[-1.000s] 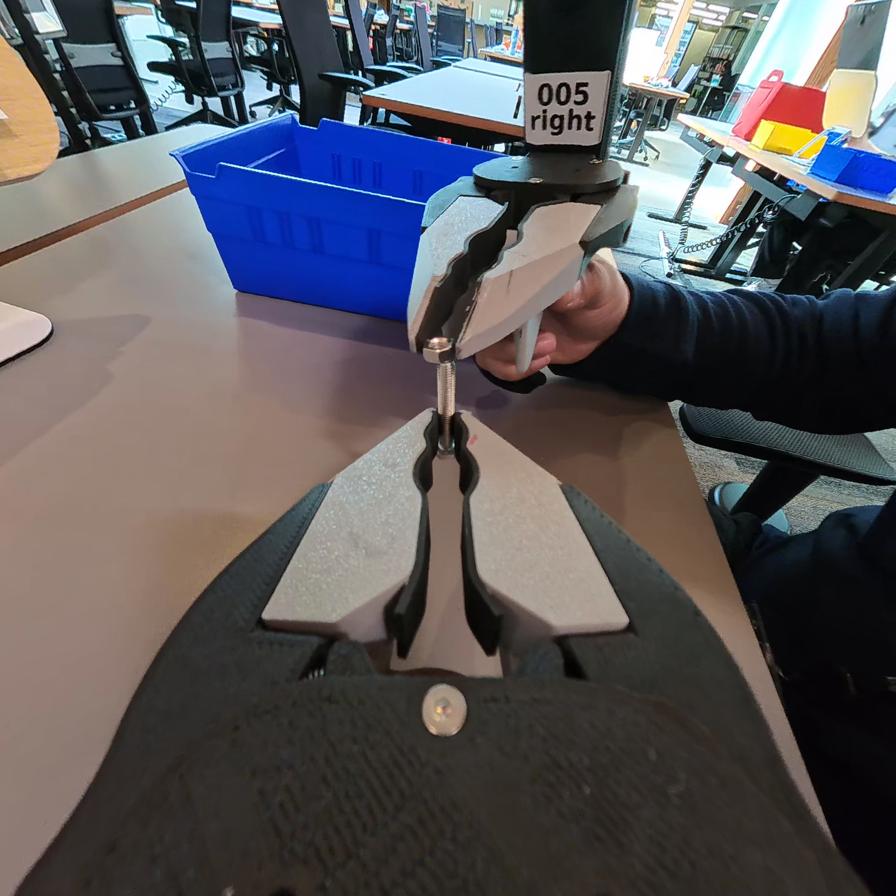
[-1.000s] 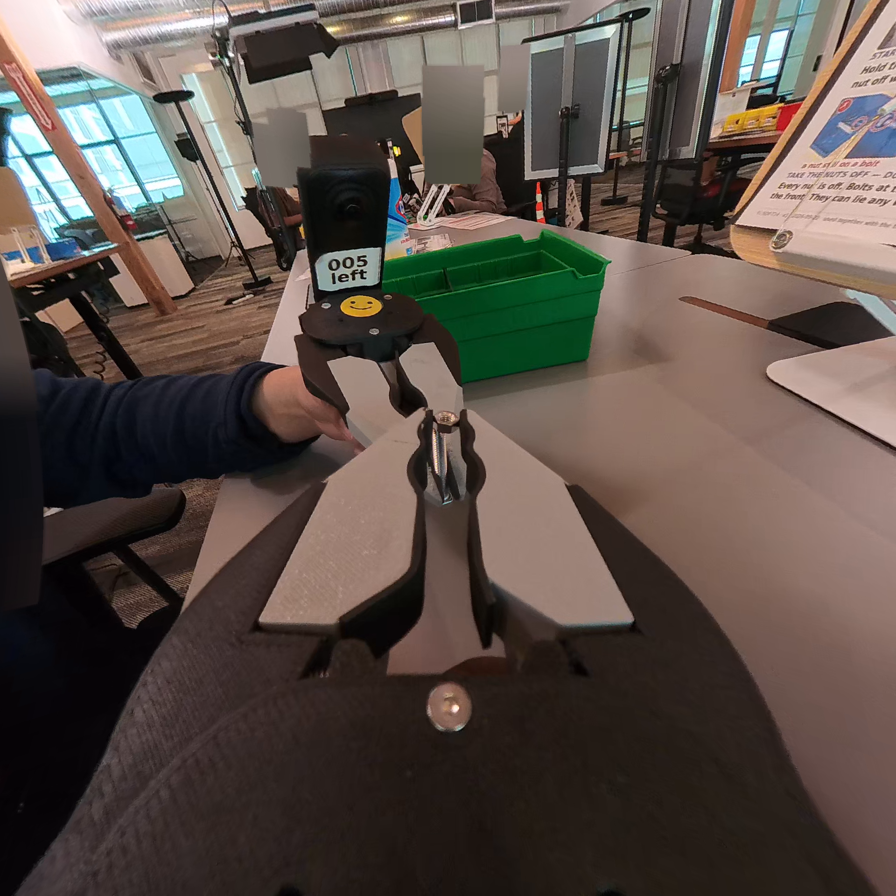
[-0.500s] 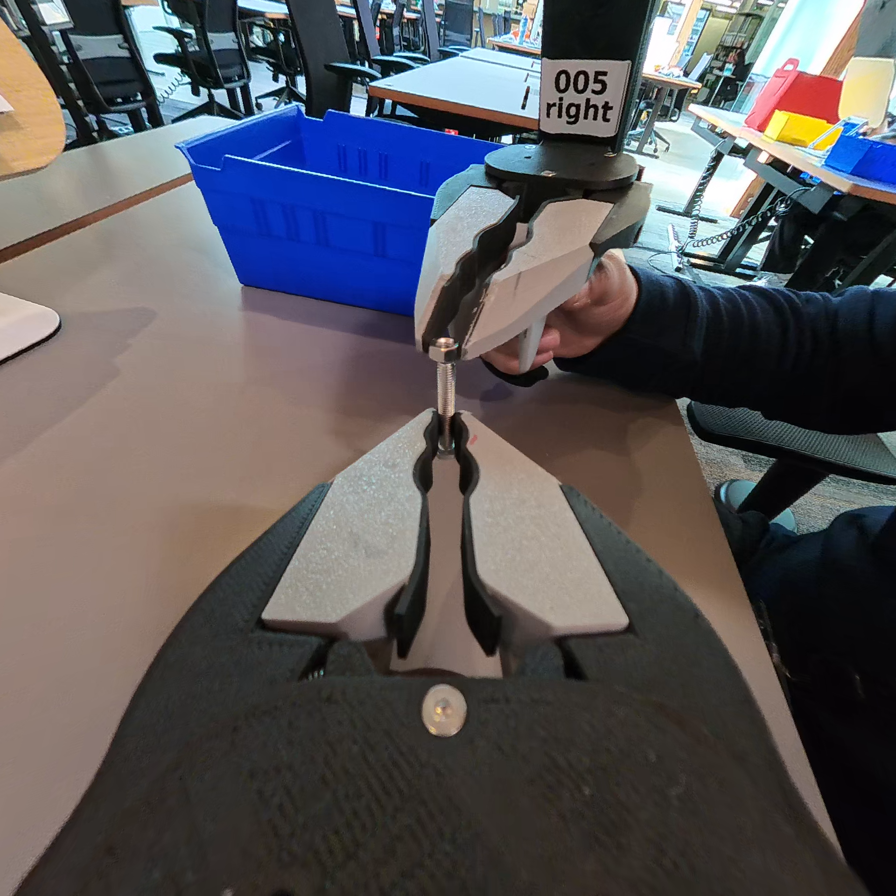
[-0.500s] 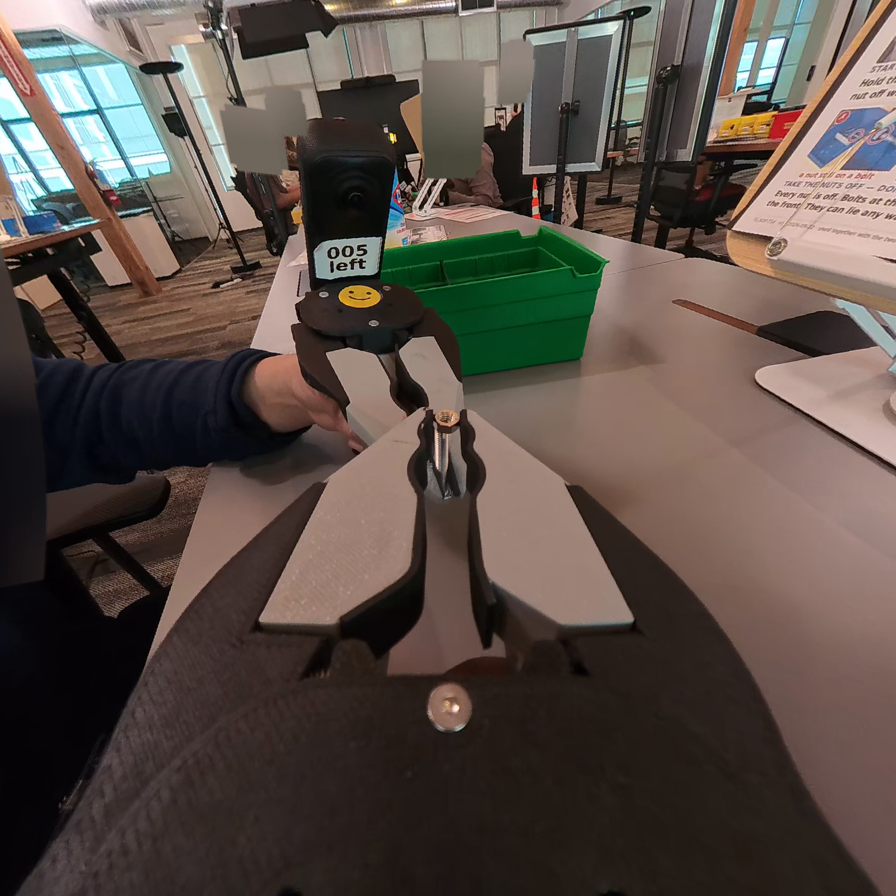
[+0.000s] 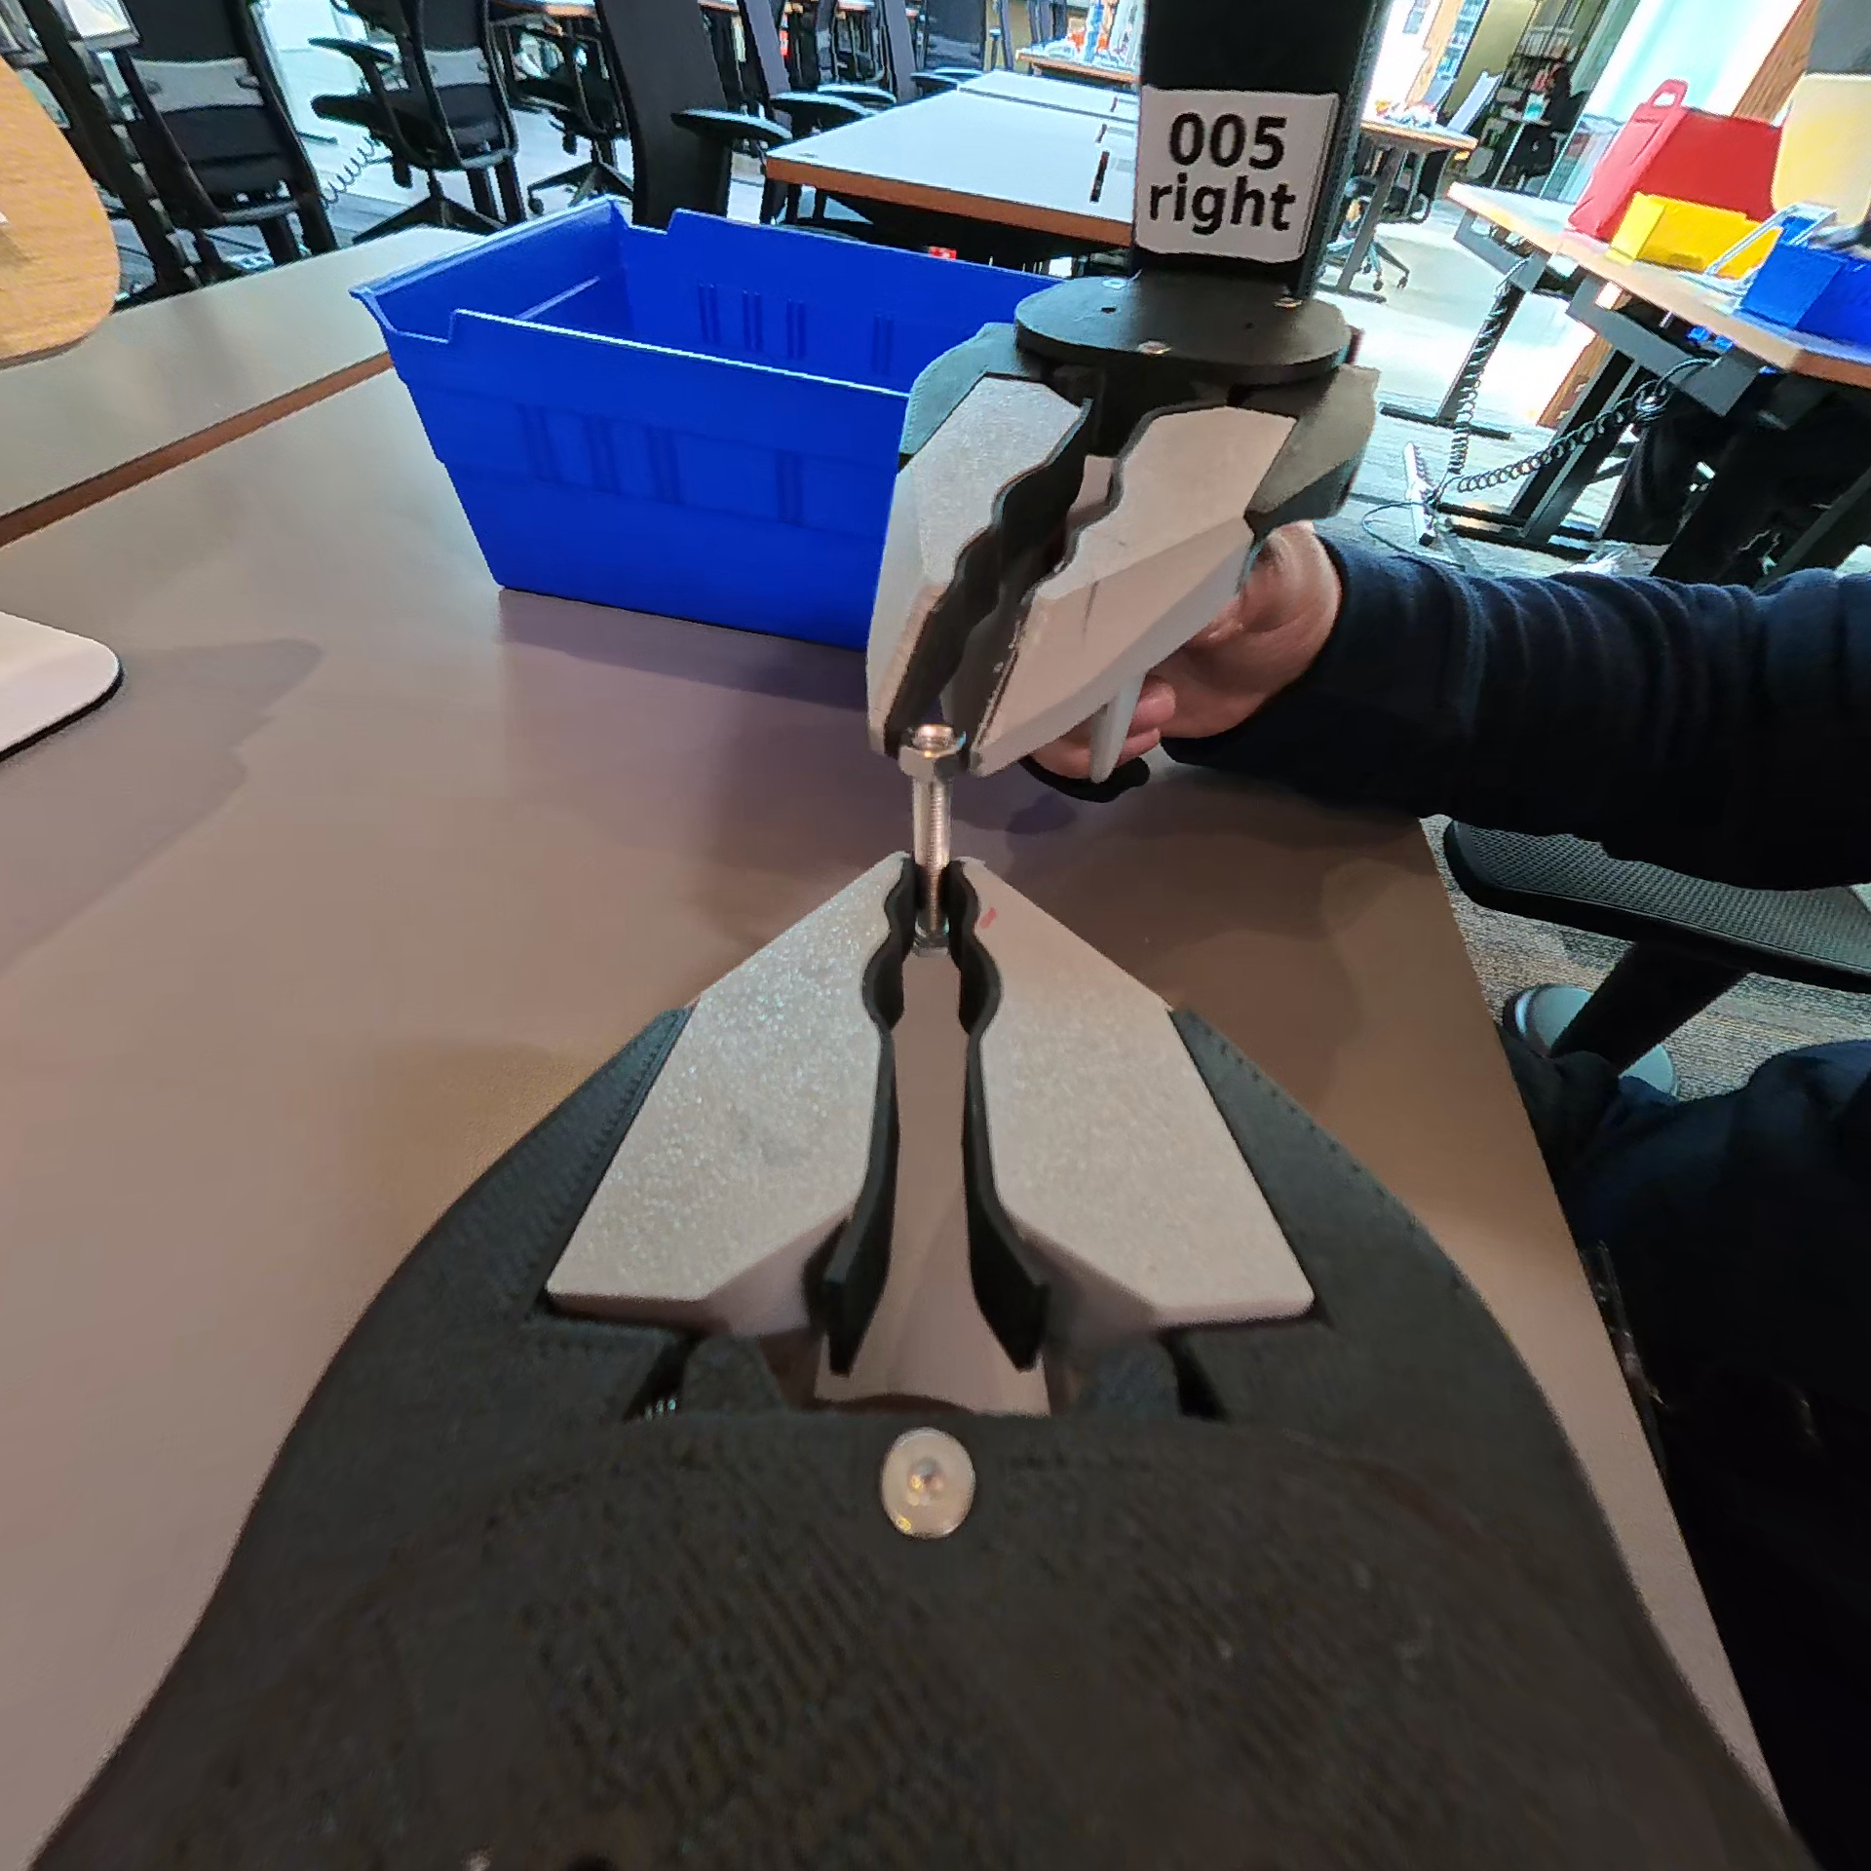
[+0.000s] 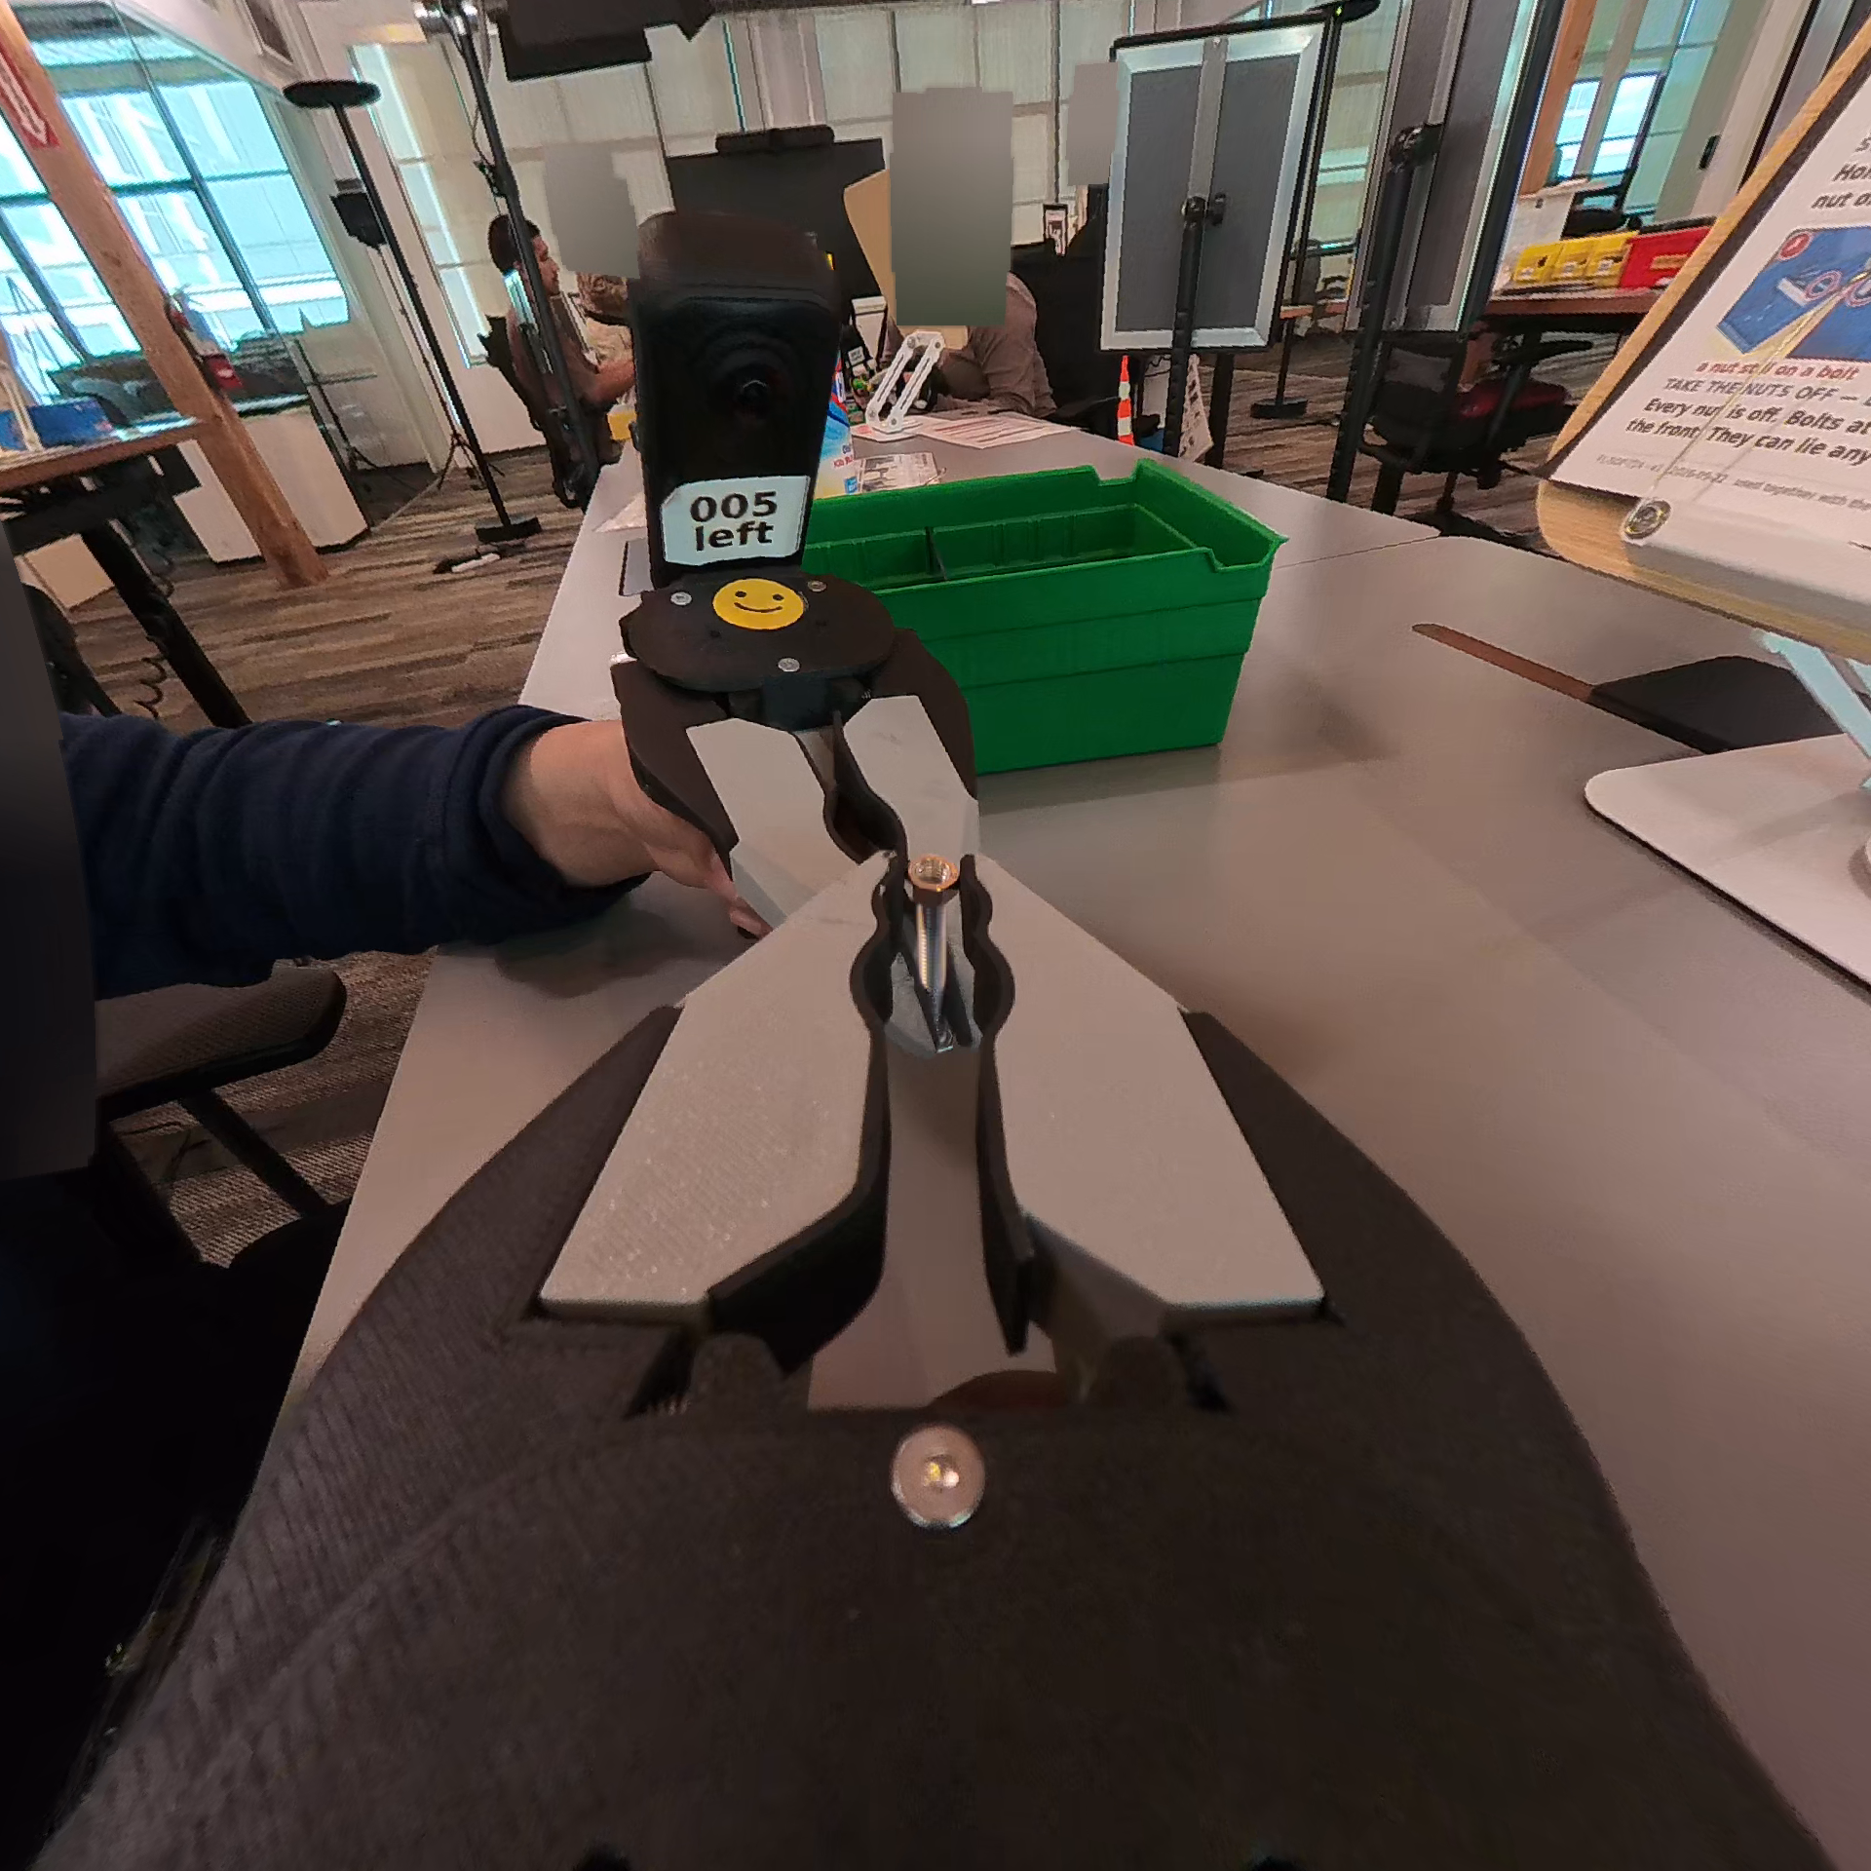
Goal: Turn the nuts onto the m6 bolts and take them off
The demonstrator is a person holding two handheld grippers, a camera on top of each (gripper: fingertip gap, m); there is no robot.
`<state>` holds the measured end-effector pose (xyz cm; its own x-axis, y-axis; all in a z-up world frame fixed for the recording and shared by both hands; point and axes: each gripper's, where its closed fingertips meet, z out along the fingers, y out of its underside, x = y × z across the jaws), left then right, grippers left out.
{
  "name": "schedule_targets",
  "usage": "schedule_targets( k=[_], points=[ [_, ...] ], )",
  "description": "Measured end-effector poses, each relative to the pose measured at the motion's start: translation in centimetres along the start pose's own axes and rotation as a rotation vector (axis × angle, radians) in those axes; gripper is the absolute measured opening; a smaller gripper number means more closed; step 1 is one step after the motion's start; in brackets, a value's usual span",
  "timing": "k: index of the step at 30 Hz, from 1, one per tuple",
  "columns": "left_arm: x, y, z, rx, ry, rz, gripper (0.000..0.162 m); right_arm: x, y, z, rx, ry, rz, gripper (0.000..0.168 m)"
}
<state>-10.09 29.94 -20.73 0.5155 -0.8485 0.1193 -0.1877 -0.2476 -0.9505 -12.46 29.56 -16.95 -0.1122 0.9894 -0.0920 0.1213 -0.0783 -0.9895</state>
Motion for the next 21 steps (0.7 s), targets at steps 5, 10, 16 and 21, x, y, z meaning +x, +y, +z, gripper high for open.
schedule_targets(
  k=[5, 10, 16, 21],
  points=[
    [-0.1, 0.2, 0.0, -0.013, -0.005, 0.003, 0.003, 0.1, 0.2, 0.0, -0.015, 0.011, -0.016, 0.007],
    [-0.3, 0.1, 0.0, -0.013, -0.027, 0.016, 0.003, 0.3, 0.3, -0.1, -0.024, 0.038, -0.048, 0.007],
    [-1.3, 0.0, 0.3, 0.002, -0.114, 0.052, 0.003, 1.0, 0.2, 0.2, 0.006, 0.079, 0.008, 0.007],
    [-2.1, 0.2, 0.5, -0.006, -0.18, 0.057, 0.003, 1.6, 0.5, 0.4, 0.005, 0.151, 0.022, 0.008]
  ],
)
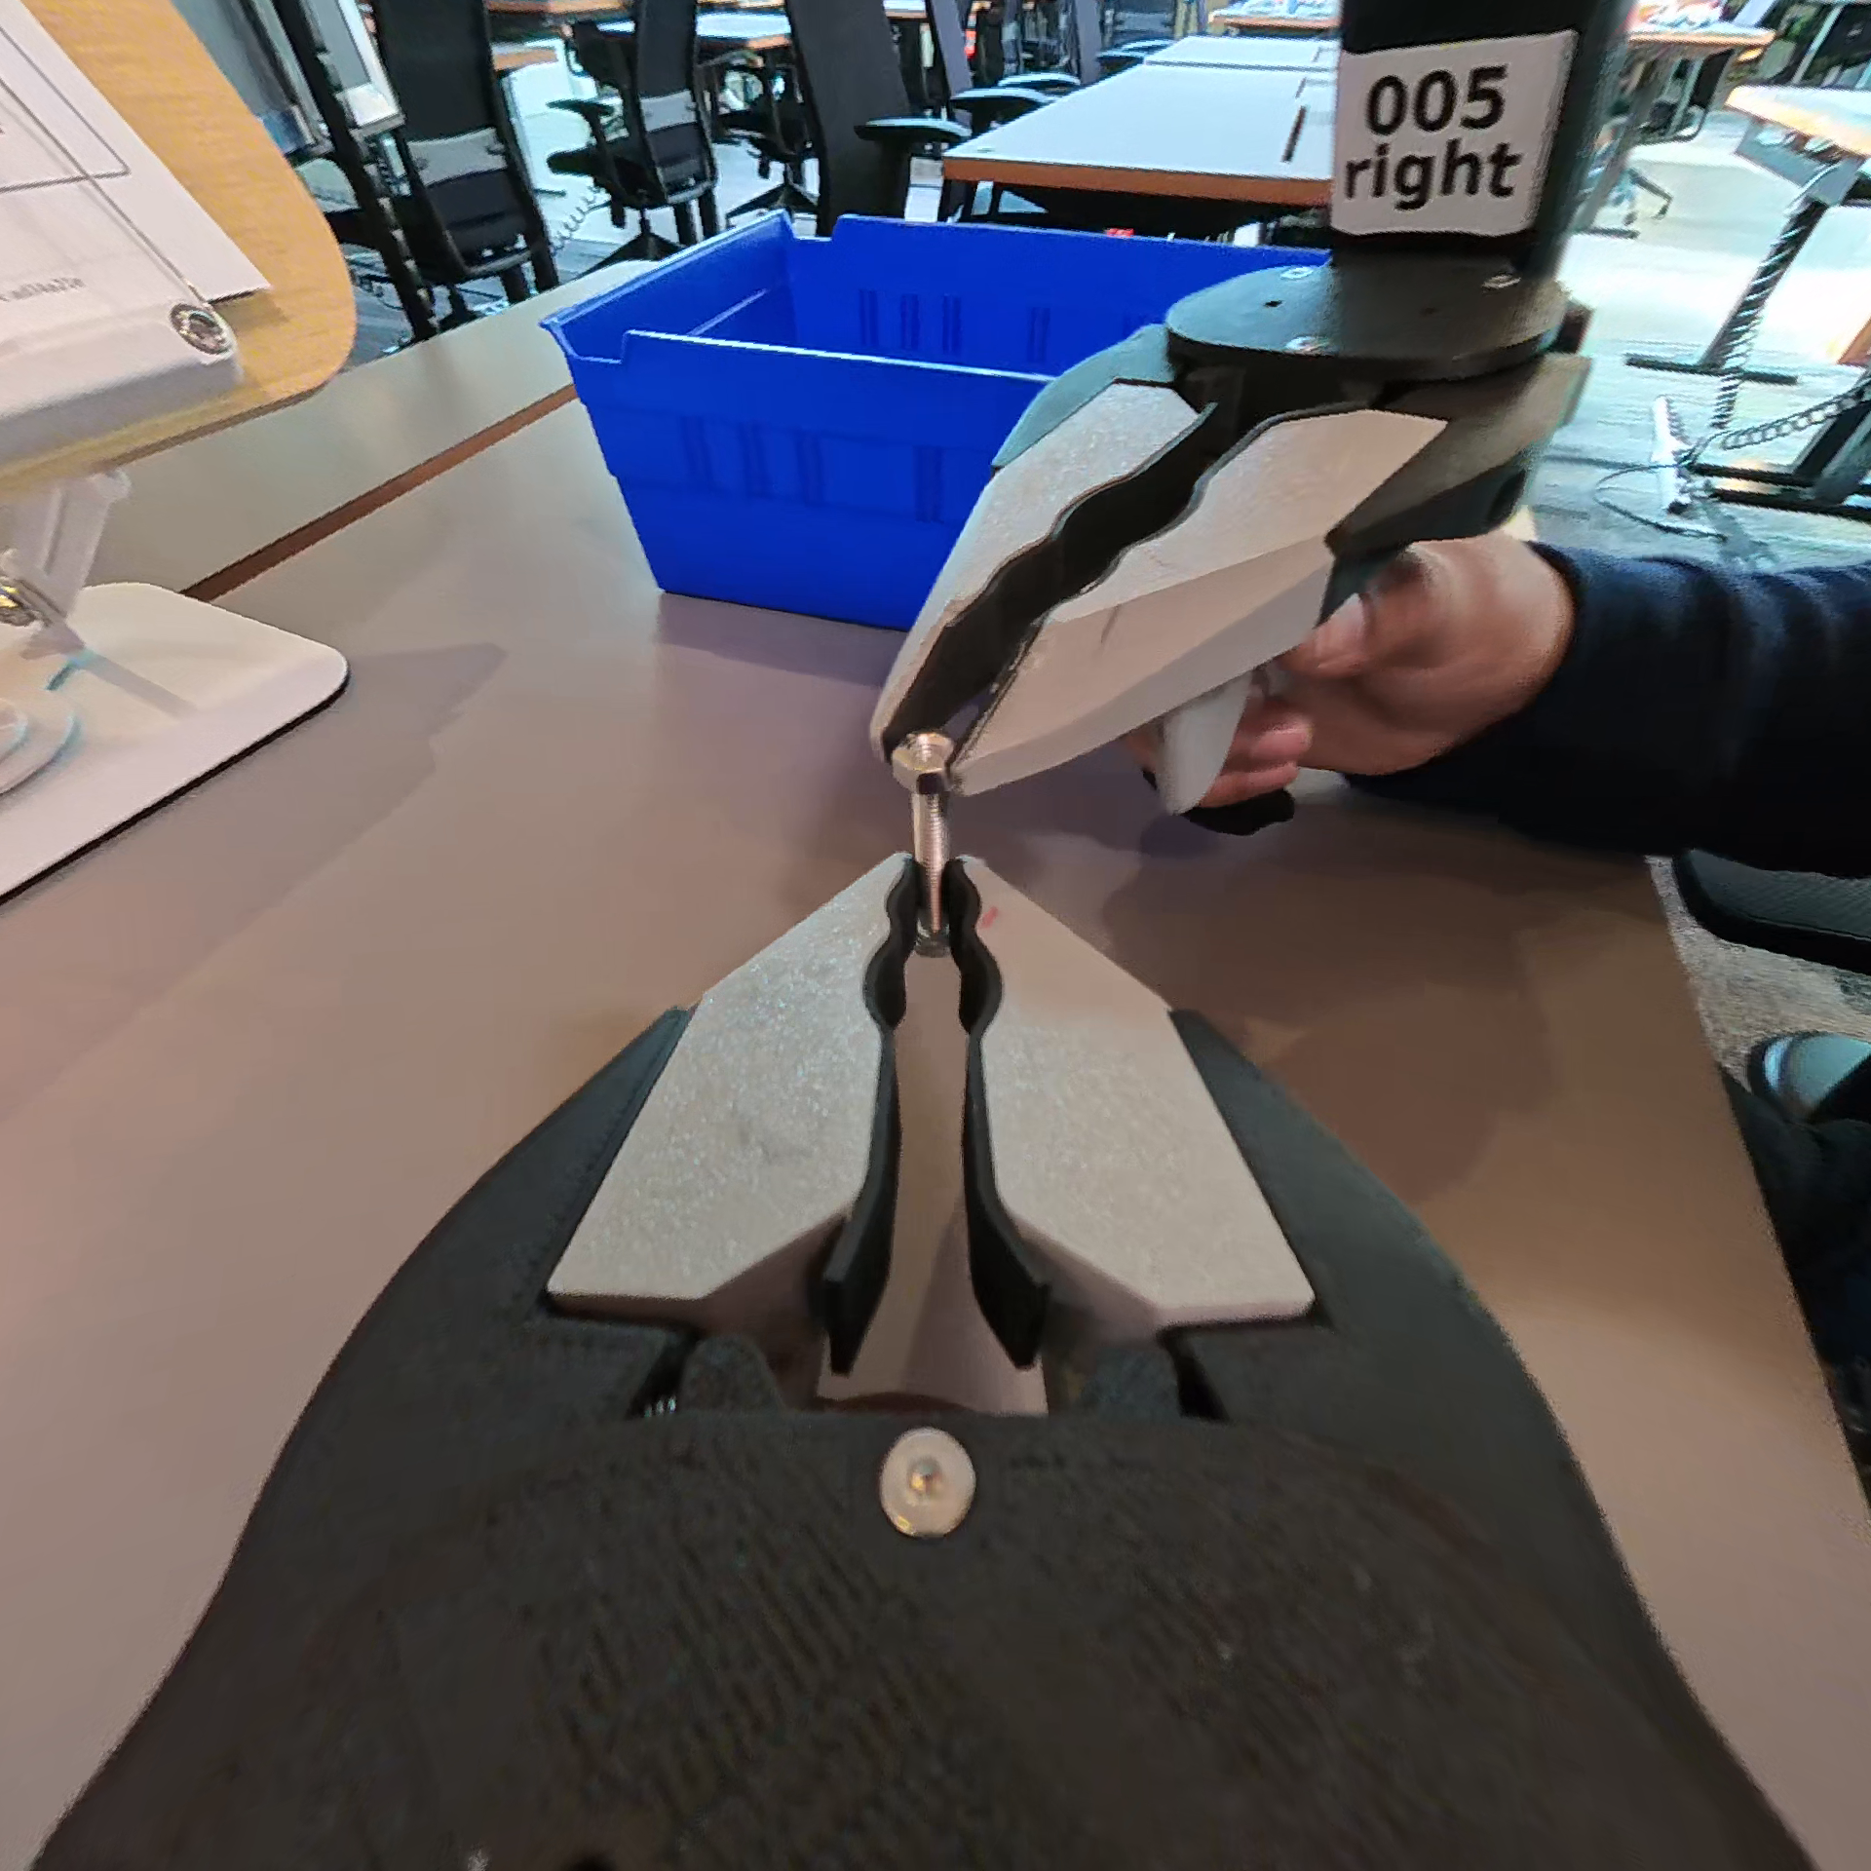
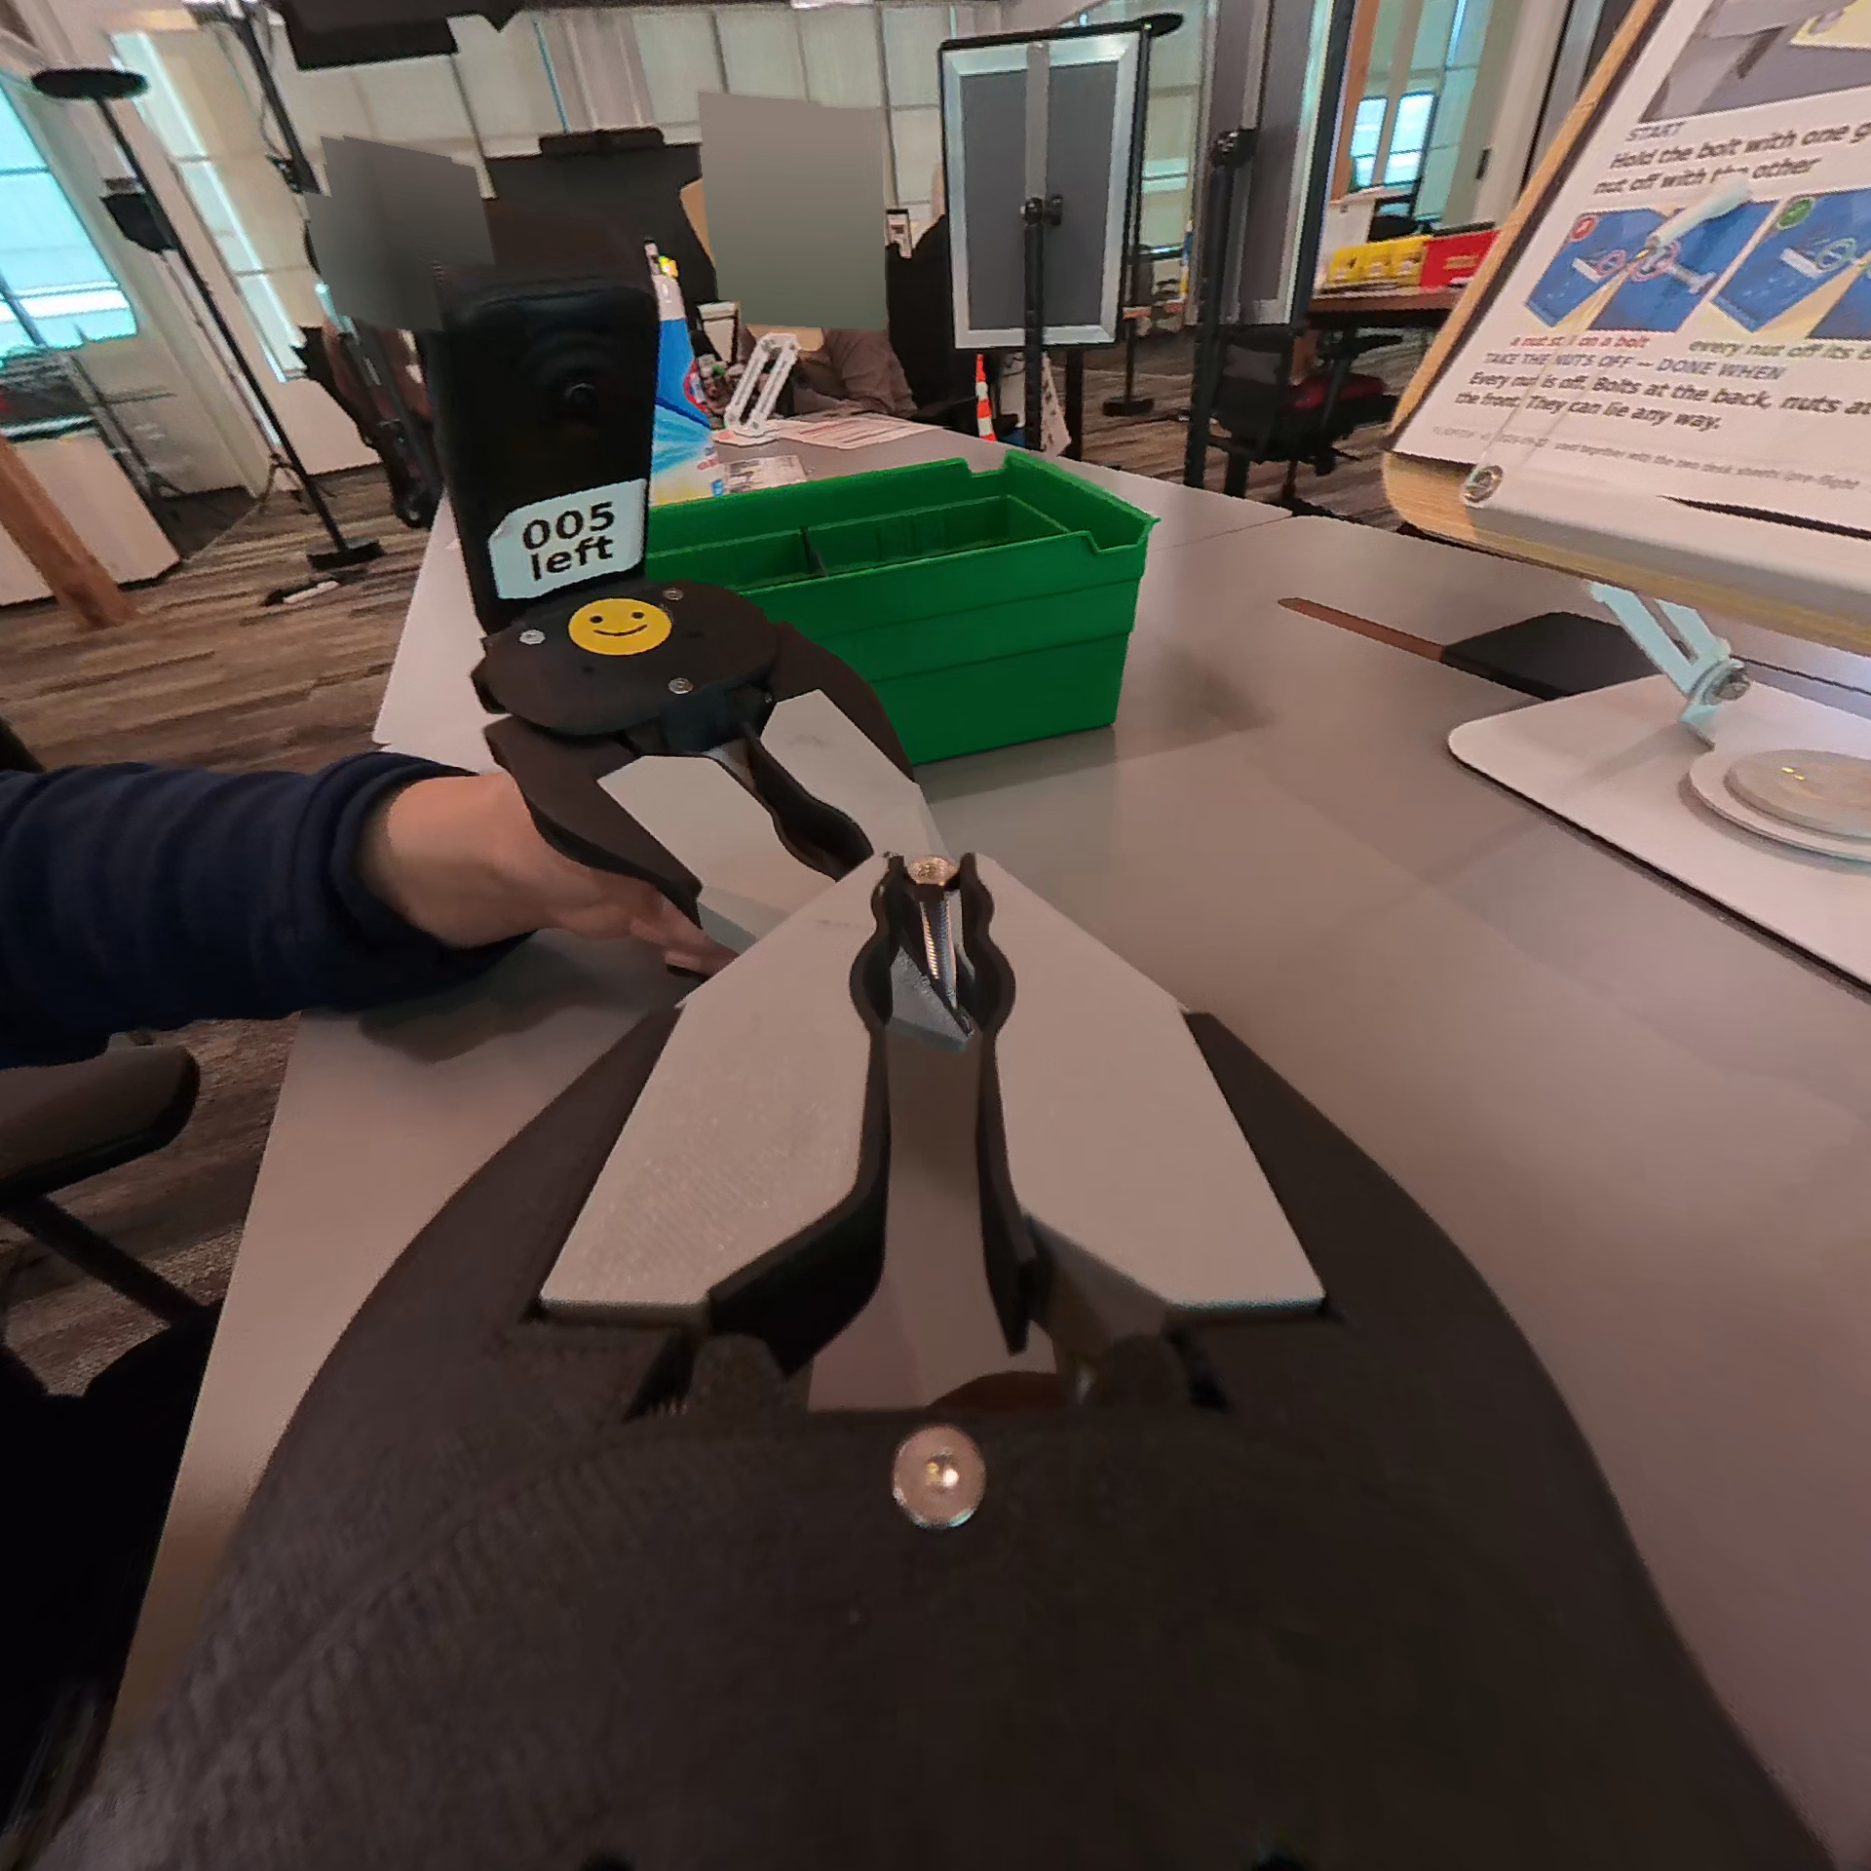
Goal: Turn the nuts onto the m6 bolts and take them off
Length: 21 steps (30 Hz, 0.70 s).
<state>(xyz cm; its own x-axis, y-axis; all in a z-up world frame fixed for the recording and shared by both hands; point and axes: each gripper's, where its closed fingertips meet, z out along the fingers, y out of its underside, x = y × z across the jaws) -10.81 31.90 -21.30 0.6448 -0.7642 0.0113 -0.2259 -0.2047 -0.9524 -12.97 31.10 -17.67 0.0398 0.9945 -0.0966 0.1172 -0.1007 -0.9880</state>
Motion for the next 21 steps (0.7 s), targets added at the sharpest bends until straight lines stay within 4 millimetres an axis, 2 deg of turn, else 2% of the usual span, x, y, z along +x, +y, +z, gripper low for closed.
schedule_targets(
  k=[8, 21],
  points=[
    [-0.7, 1.1, 0.4, -0.068, -0.05, -0.007, 0.003, 0.7, 1.0, 0.3, -0.036, 0.119, -0.041, 0.007],
    [-2.1, 1.8, 1.1, -0.112, -0.226, 0.004, 0.003, 2.2, 1.7, 0.5, -0.028, 0.325, 0.013, 0.007]
  ],
)
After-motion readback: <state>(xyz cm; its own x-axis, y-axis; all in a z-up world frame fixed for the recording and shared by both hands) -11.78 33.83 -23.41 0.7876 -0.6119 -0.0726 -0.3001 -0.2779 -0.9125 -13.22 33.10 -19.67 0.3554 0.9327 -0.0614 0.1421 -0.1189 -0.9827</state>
